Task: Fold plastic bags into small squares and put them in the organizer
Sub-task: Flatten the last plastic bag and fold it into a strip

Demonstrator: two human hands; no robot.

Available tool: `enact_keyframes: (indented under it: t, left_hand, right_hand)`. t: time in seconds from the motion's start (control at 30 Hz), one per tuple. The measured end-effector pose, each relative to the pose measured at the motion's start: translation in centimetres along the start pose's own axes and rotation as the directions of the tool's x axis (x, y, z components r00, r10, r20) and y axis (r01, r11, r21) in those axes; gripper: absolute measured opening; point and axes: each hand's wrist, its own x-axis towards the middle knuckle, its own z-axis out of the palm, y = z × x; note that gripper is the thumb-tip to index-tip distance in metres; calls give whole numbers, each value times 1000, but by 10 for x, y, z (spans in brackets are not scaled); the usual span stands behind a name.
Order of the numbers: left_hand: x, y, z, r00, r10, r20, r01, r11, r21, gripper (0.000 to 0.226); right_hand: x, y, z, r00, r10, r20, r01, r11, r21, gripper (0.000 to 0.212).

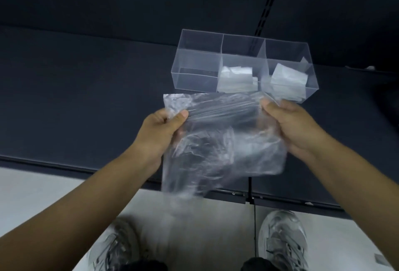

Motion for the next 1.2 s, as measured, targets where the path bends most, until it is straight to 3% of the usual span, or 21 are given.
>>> enact_keyframes:
  t: [0.07,0.13,0.2,0.27,0.3,0.33,0.37,0.4,0.47,0.5,0.6,0.73,0.83,0.93,1.0,1.2]
  left_hand:
    - [-4,-7,-1,998,-43,-37,43,999,-2,42]
    - [-7,-15,-8,995,-59,-85,63,997,39,44]
    - [-6,-21,-17,993,8,-119,16,980,198,38]
    - [-3,-16,-24,982,160,-101,-119,937,328,34]
    - [0,-8,-24,973,213,-83,-171,919,354,44]
    - [6,1,-21,972,235,-26,-209,905,371,70]
    - [12,12,-16,973,214,81,-229,899,373,91]
    - [17,22,-8,966,151,211,-225,893,390,98]
    - [25,38,5,911,-12,411,-162,908,387,79]
    - [31,39,8,900,-57,432,-107,932,346,62]
    - [45,28,2,975,-56,216,-3,965,264,38]
    - [54,4,-21,996,-83,39,81,995,60,19]
    - [60,-6,-32,992,-114,-55,116,993,34,22]
    - [63,-12,-39,985,-124,-123,128,991,26,34]
    - [63,-14,-41,986,-117,-122,119,993,10,26]
    - [66,-18,-45,983,-63,-171,48,995,-89,27]
  right_hand:
    - [3,-1,3,986,-73,-148,50,987,-154,41]
    - [6,-7,1,974,-147,-174,103,966,-238,32]
    - [7,-15,-2,975,-171,-139,125,949,-290,18]
    - [7,-19,2,979,-200,-31,178,925,-335,18]
    - [7,-21,8,975,-218,43,219,907,-360,19]
    - [8,-22,16,968,-221,119,250,890,-382,20]
    - [9,-24,26,960,-212,184,271,874,-402,21]
    - [11,-27,35,949,-206,238,292,858,-422,24]
    - [15,-32,51,928,-206,310,330,838,-434,32]
    - [19,-33,51,925,-197,324,331,837,-436,39]
    - [23,-33,22,919,-59,391,268,821,-505,67]
    - [17,-9,-18,866,181,467,159,785,-599,38]
    - [16,7,-25,908,154,390,75,856,-511,41]
    - [13,18,-26,938,191,290,-78,930,-360,28]
    - [11,27,-24,965,197,173,-145,951,-273,22]
    - [19,27,-30,987,81,-136,-105,978,-181,14]
